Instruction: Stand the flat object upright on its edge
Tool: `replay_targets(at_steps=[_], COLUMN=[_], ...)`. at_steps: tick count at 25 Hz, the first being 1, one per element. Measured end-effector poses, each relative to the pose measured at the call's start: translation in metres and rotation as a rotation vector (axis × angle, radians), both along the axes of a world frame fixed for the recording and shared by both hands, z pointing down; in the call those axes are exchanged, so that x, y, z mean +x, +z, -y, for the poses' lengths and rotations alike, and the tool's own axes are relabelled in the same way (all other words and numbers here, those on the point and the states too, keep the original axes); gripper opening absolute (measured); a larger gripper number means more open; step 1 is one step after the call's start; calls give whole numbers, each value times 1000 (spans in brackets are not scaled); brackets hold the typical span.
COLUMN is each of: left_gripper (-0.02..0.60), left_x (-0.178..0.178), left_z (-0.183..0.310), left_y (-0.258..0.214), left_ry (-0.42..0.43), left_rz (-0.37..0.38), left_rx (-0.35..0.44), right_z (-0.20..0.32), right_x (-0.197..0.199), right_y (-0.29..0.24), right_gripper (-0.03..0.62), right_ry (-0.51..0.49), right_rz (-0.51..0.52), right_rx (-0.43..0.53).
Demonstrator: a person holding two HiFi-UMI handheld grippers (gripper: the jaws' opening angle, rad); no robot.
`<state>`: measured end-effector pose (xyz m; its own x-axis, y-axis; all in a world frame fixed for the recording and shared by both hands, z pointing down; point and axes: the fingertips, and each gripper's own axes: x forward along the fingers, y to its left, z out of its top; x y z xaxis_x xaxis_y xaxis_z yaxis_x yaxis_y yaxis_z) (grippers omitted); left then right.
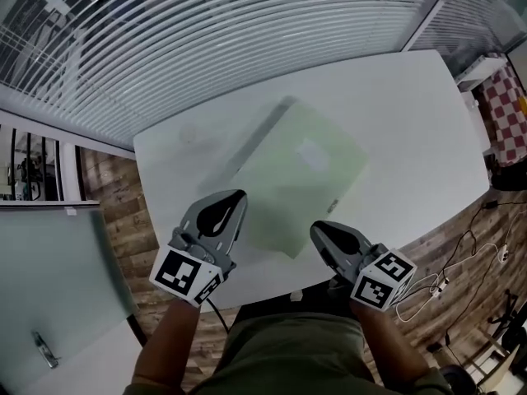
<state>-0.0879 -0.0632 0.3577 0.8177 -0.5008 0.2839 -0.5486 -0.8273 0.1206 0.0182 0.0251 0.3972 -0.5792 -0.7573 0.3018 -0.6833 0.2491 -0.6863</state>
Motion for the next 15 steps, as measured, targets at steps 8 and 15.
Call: replay_targets(at_steps=[8, 15], left_gripper=[5, 32], left_x=[9, 23], left_z=[28, 47], left_y=[28, 52], left_ry=[7, 51], left_rz=[66, 114], left_rx=[-32, -68], right_z=[17, 21], right_x=[13, 28], right_y=[20, 42], right_gripper=[14, 15], right_ry=[26, 45], right_rz=[9, 14], right_rx=[-48, -102])
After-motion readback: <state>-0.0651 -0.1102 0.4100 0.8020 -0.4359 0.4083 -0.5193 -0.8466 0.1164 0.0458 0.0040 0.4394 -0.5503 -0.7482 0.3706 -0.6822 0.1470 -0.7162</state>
